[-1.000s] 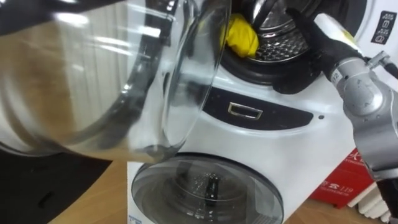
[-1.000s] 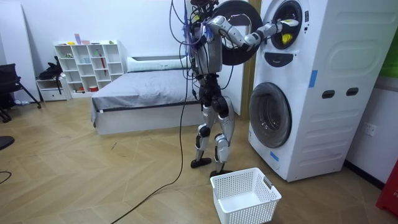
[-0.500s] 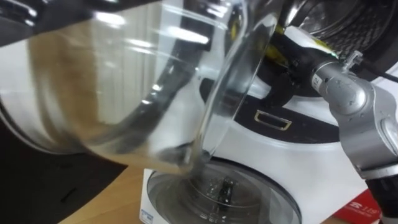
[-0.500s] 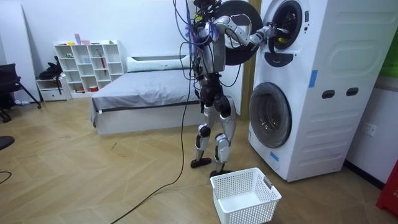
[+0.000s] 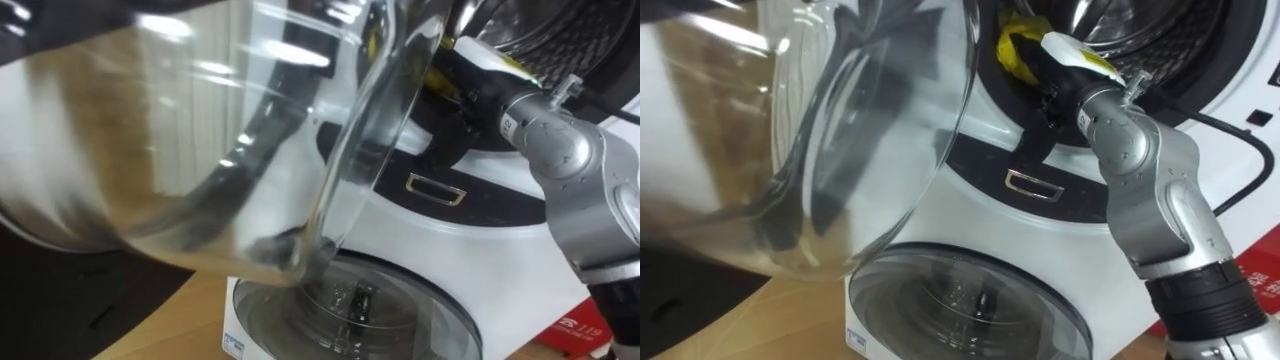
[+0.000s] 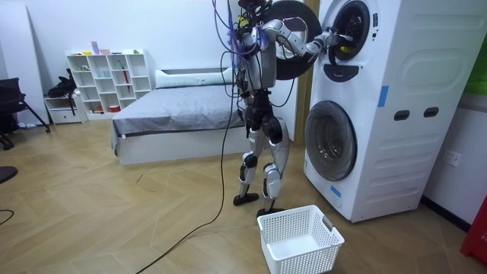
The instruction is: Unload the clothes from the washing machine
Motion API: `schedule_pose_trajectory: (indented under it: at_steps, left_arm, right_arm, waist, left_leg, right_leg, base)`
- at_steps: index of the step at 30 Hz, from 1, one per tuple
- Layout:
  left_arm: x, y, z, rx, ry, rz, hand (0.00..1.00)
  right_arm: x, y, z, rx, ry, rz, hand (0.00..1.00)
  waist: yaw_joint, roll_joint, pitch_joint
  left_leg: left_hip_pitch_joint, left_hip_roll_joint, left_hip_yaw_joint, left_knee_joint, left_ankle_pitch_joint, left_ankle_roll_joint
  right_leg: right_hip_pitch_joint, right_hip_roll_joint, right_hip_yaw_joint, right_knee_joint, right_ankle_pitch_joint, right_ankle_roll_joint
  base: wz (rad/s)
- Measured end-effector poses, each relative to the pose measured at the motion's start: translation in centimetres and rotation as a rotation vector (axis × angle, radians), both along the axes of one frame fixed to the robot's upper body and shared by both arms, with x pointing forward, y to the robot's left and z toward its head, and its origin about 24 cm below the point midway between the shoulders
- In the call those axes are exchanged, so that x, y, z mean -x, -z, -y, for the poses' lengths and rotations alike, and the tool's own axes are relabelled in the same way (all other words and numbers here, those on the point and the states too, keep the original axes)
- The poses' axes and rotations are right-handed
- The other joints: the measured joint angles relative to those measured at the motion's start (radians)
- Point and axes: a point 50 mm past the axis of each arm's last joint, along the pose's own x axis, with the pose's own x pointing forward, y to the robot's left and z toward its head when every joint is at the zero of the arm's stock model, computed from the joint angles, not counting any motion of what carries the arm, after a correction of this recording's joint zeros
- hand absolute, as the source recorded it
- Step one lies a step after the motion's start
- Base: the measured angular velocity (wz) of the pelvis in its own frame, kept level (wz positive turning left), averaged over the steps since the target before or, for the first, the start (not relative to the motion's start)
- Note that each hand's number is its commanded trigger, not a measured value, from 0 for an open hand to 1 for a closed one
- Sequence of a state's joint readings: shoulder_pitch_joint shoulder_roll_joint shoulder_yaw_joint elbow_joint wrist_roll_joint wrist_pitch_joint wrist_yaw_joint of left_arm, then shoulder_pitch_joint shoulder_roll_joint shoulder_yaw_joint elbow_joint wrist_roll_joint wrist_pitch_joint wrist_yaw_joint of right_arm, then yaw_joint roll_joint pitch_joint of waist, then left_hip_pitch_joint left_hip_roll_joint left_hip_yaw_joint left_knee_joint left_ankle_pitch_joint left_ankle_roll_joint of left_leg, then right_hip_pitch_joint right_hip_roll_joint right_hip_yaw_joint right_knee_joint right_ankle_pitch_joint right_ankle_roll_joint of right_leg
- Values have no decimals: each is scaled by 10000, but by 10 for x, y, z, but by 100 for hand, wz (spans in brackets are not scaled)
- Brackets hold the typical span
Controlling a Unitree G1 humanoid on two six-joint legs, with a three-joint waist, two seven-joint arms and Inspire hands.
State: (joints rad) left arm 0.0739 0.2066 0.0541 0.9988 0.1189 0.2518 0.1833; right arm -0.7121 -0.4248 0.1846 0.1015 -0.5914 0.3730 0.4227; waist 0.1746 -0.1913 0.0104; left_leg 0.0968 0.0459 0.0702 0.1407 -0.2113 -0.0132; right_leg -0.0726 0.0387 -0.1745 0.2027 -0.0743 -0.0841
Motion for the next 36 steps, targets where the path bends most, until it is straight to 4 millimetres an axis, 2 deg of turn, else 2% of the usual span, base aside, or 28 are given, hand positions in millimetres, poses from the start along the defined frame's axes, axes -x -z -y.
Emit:
schedule_pose_trajectory:
  at_steps: [3,6,9,12,19,24,26,29,36]
  left_arm:
    - [0,0,0,-28,-6,0,0]
    - [1,0,-1,-51,-21,-20,0]
    - [6,1,-2,-67,-58,-81,0]
    - [10,1,-4,-76,-265,-126,0]
    - [17,0,-9,-124,-725,-125,0]
    - [21,1,-8,-166,-719,-215,0]
    - [23,1,-8,-147,-729,-267,0]
    - [31,2,-7,-149,-820,-545,0]
    - [37,2,-7,-159,-869,-660,0]
  right_arm:
    - [-1,1,2,-549,-66,-87,0]
    - [-6,3,6,-1442,-88,-263,0]
    - [-8,2,16,-2802,-165,-477,0]
    - [-7,-4,23,-4131,-348,-401,0]
    - [-6,-16,41,-6812,-669,-212,0]
    - [-15,-12,46,-8859,-577,-616,0]
    - [-18,-13,51,-9763,-489,-662,0]
    - [-18,-15,56,-10329,-331,-488,0]
    - [-17,-18,62,-10667,-177,-371,0]
  waist:
    - [-14,-22,-16]
    - [-64,12,7]
    - [-104,21,7]
    - [-247,27,-44]
    - [-432,221,-77]
    - [-731,299,-87]
    - [-909,362,-107]
    - [-945,480,-163]
    - [-1040,492,-192]
  left_leg:
    - [3,-1,-10,10,1,1]
    - [-9,-1,-61,21,0,2]
    - [-47,-5,-156,30,-3,5]
    - [-129,-1,-260,83,-2,4]
    - [-157,13,-288,103,-2,7]
    - [-98,24,-321,134,-5,10]
    - [-162,4,-471,122,-13,15]
    - [-163,-3,-494,118,-15,16]
    - [-170,-25,-509,204,-12,18]
  right_leg:
    - [14,-1,-37,-1,0,0]
    - [29,-17,-49,-11,-7,4]
    - [30,-35,-112,-26,-20,12]
    - [41,-26,-232,-121,-27,14]
    - [78,-33,-263,-189,-63,43]
    - [191,-56,-311,-217,-66,47]
    - [196,-128,-453,-237,-78,53]
    - [215,-141,-486,-232,-90,57]
    - [226,-177,-567,-180,-130,64]
  base:
    - [1]
    - [4]
    - [8]
    - [13]
    - [2]
    - [5]
    - [17]
    - [4]
    - [1]
